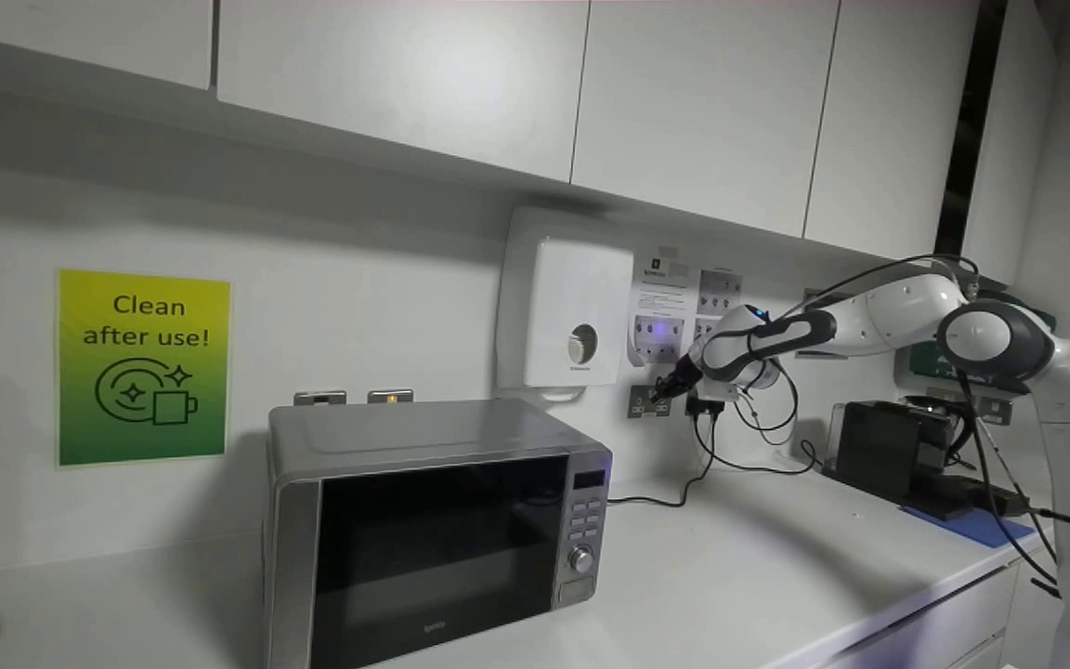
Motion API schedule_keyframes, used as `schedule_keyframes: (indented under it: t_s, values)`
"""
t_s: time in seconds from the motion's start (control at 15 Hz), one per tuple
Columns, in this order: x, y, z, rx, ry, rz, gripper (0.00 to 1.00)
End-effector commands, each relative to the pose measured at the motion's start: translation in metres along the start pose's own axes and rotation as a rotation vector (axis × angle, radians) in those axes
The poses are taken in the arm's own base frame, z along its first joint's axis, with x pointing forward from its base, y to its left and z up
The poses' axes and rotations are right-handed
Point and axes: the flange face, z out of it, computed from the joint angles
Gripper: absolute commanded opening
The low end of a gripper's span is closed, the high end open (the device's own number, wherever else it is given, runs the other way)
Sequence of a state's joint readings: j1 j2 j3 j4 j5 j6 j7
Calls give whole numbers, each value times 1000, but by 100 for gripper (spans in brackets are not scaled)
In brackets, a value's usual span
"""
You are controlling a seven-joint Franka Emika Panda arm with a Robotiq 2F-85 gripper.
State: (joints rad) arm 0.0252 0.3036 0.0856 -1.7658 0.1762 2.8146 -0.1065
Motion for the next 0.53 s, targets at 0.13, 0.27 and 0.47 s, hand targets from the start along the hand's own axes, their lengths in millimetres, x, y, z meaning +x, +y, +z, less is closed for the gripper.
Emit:
schedule_keyframes:
  t_s: [0.13, 0.27, 0.47]
  values:
    - [-5, -1, -32, 12, 21, 0, 0]
    - [-1, 1, -38, 10, 39, 9, 0]
    - [5, 4, -46, 3, 62, 20, 0]
